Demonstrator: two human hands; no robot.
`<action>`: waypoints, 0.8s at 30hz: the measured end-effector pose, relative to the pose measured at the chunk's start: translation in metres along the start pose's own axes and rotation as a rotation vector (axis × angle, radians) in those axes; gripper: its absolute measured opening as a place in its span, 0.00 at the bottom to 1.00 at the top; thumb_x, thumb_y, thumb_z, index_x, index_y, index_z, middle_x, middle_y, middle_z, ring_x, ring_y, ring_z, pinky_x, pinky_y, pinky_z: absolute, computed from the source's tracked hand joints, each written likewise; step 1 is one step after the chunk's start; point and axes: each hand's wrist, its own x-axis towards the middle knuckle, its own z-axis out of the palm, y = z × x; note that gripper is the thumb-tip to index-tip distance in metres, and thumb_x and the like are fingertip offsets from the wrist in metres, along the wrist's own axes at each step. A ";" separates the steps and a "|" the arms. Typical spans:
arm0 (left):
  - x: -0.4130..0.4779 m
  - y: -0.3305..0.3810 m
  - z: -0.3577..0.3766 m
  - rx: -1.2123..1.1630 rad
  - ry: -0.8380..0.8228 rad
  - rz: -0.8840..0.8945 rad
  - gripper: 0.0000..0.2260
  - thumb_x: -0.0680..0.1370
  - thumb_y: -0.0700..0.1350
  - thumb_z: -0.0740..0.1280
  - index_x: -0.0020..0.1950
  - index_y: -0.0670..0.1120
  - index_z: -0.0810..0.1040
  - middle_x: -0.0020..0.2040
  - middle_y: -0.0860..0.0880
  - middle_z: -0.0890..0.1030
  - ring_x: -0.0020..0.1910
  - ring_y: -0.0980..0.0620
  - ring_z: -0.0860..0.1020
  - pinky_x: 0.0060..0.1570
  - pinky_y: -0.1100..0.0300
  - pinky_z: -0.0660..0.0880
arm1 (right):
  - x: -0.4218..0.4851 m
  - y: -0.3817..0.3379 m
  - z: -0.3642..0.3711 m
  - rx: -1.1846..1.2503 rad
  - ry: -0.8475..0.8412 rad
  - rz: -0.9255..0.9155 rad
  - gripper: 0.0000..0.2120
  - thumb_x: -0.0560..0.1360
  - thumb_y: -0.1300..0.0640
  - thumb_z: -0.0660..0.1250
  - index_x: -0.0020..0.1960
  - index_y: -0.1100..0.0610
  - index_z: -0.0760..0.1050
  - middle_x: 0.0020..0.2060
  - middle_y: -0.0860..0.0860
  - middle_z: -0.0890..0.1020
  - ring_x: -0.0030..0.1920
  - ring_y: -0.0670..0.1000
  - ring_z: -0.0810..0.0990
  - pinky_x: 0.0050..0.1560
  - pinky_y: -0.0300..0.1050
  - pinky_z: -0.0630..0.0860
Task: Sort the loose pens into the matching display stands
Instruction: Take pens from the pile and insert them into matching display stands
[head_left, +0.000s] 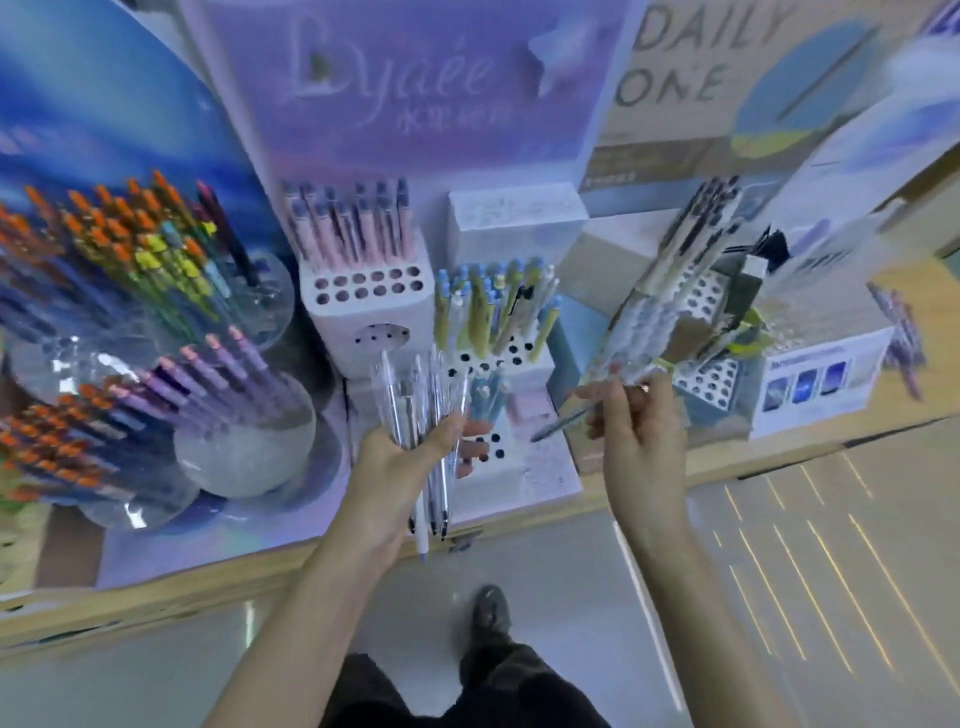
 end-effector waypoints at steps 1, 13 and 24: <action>0.001 -0.001 0.010 0.001 0.008 -0.001 0.06 0.77 0.40 0.66 0.43 0.45 0.82 0.40 0.48 0.86 0.39 0.50 0.84 0.42 0.58 0.81 | 0.007 0.006 -0.010 -0.069 0.035 -0.031 0.06 0.81 0.59 0.59 0.45 0.57 0.70 0.37 0.54 0.80 0.37 0.53 0.78 0.38 0.46 0.71; 0.018 -0.003 0.065 0.005 -0.041 -0.064 0.07 0.76 0.43 0.65 0.50 0.43 0.81 0.43 0.50 0.86 0.42 0.52 0.84 0.41 0.63 0.79 | 0.068 0.059 -0.051 -0.126 0.051 0.009 0.09 0.81 0.56 0.58 0.42 0.49 0.66 0.39 0.55 0.80 0.40 0.53 0.79 0.43 0.59 0.77; 0.024 0.003 0.069 -0.068 -0.054 -0.087 0.06 0.76 0.42 0.65 0.50 0.45 0.81 0.43 0.48 0.86 0.43 0.51 0.84 0.38 0.62 0.78 | 0.065 0.074 -0.051 -0.186 0.009 -0.043 0.07 0.80 0.60 0.60 0.44 0.53 0.70 0.39 0.54 0.80 0.41 0.55 0.80 0.46 0.55 0.77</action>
